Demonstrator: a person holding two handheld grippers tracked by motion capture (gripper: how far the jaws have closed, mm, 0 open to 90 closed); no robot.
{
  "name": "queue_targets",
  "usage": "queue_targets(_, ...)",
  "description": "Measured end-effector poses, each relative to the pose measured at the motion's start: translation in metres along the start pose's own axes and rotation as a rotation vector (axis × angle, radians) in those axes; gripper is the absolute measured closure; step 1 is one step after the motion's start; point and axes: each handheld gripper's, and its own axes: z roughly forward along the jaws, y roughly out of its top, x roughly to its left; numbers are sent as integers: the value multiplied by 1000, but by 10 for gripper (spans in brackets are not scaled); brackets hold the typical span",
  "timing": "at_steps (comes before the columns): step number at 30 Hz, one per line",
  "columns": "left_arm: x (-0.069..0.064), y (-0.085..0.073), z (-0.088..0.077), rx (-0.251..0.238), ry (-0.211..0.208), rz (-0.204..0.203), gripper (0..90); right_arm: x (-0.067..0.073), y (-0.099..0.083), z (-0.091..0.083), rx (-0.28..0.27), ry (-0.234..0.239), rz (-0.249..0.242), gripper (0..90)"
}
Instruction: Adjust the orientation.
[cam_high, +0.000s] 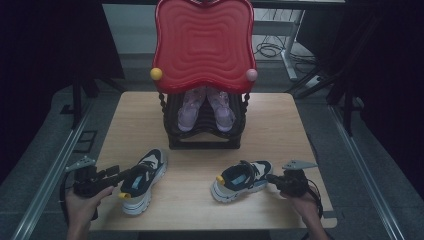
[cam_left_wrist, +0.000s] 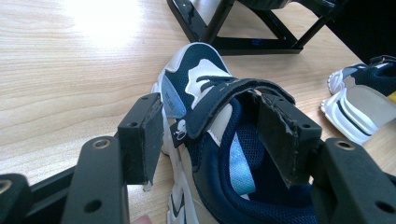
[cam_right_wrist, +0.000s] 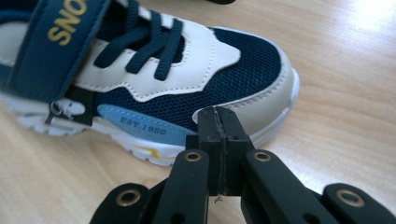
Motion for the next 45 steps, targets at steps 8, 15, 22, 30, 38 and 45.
queue_targets(8,1,0,-2,-6,6,-3,408,-10,13,12,0,8,5,899)
queue_targets(15,1,0,-2,-4,5,-3,408,-15,26,23,8,6,-2,899)
queue_targets(22,1,0,-3,-8,6,-3,407,-16,32,30,6,29,-5,899)
queue_targets(30,1,-1,-2,-4,5,-4,407,-12,40,41,-2,43,-20,899)
queue_targets(38,1,-1,-2,-6,2,-3,407,-8,47,50,-4,60,-32,899)
queue_targets(45,0,-1,-1,-2,1,-3,406,0,53,60,4,94,-57,899)
